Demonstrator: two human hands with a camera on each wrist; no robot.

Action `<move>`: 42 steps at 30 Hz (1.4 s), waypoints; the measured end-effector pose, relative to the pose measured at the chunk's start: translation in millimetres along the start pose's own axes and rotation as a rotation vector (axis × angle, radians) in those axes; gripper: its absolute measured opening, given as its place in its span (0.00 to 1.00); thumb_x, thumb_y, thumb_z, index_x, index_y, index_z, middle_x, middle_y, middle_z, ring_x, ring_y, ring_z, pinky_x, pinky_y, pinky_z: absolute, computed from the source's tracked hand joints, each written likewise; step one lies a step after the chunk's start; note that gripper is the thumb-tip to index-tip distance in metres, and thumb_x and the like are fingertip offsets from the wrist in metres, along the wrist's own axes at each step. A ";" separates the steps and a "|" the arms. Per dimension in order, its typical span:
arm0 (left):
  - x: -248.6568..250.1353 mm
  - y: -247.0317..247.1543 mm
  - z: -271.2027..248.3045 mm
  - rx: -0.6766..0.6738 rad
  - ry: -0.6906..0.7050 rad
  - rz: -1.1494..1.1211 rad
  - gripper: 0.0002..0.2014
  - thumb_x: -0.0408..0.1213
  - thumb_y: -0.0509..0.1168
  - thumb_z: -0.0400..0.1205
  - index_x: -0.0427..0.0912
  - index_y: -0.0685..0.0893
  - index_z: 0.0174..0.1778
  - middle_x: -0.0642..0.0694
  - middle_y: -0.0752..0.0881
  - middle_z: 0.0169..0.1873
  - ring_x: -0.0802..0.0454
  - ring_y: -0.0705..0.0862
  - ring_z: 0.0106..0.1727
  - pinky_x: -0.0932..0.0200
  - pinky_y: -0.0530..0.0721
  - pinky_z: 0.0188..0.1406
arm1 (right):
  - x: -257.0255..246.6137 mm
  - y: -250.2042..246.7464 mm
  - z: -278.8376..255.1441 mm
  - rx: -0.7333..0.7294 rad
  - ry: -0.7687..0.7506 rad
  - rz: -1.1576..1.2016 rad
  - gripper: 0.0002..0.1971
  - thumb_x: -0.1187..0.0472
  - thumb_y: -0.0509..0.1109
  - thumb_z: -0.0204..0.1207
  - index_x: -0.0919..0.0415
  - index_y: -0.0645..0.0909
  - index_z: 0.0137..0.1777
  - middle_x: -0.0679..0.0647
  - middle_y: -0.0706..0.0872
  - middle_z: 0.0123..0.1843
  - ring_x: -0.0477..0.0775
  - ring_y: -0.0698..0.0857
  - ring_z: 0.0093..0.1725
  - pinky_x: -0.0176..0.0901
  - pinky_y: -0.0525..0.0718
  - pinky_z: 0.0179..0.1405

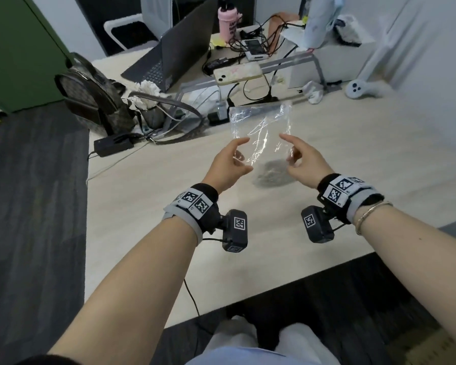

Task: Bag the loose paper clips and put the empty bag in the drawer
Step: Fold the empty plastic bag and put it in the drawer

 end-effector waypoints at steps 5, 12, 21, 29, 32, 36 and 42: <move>27.6 49.8 12.9 0.033 0.026 0.114 0.23 0.31 0.74 0.73 0.43 0.81 0.65 0.55 0.75 0.33 0.61 0.76 0.35 0.73 0.74 0.39 | 37.6 -55.2 -29.0 0.090 0.051 -0.035 0.28 0.73 0.68 0.71 0.52 0.76 0.70 0.48 0.76 0.36 0.53 0.80 0.43 0.27 0.74 0.42; 82.0 134.6 7.9 0.062 0.089 0.299 0.10 0.40 0.70 0.77 0.44 0.88 0.54 0.49 0.79 0.40 0.53 0.79 0.45 0.70 0.78 0.50 | 82.1 -136.2 -78.0 0.178 0.090 -0.146 0.15 0.66 0.70 0.74 0.57 0.84 0.60 0.52 0.79 0.43 0.50 0.79 0.43 0.36 0.75 0.50; 140.2 255.5 -10.5 -0.146 0.079 0.366 0.13 0.52 0.73 0.72 0.47 0.90 0.44 0.51 0.90 0.48 0.51 0.84 0.56 0.53 0.78 0.60 | 143.6 -229.0 -149.8 0.212 0.165 -0.052 0.03 0.61 0.75 0.71 0.59 0.86 0.42 0.53 0.87 0.50 0.50 0.82 0.54 0.28 0.71 0.45; 184.1 381.2 -32.7 -0.413 0.143 0.298 0.03 0.34 0.70 0.77 0.39 0.88 0.42 0.50 0.88 0.34 0.54 0.86 0.38 0.56 0.85 0.50 | 211.5 -289.7 -219.0 0.243 0.280 0.104 0.07 0.54 0.78 0.68 0.44 0.82 0.41 0.49 0.89 0.43 0.45 0.84 0.45 0.39 0.80 0.43; 191.1 415.7 -40.0 -0.464 0.173 0.325 0.03 0.32 0.69 0.77 0.37 0.88 0.43 0.47 0.88 0.34 0.55 0.85 0.35 0.59 0.84 0.46 | 233.3 -306.8 -245.1 0.277 0.335 0.110 0.04 0.58 0.76 0.70 0.57 0.87 0.43 0.53 0.88 0.41 0.44 0.81 0.41 0.32 0.74 0.42; 189.8 449.4 -42.1 -0.494 0.205 0.417 0.08 0.41 0.70 0.78 0.43 0.84 0.35 0.43 0.90 0.35 0.47 0.88 0.38 0.48 0.86 0.46 | 259.1 -320.7 -275.7 0.342 0.395 0.086 0.06 0.62 0.76 0.71 0.63 0.87 0.46 0.51 0.84 0.36 0.47 0.78 0.38 0.20 0.72 0.34; 176.4 483.8 -39.9 -0.557 0.242 0.553 0.06 0.44 0.66 0.81 0.45 0.83 0.44 0.50 0.84 0.35 0.48 0.84 0.42 0.55 0.80 0.42 | 295.2 -321.2 -292.6 0.360 0.435 0.024 0.08 0.70 0.70 0.74 0.69 0.84 0.52 0.61 0.87 0.47 0.48 0.79 0.41 0.21 0.78 0.43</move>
Point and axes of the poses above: each hand's wrist, its own z-axis towards the middle knuckle, its own y-axis out of the palm, x = y × z, the point moved 5 cm from there along z, towards the middle knuckle
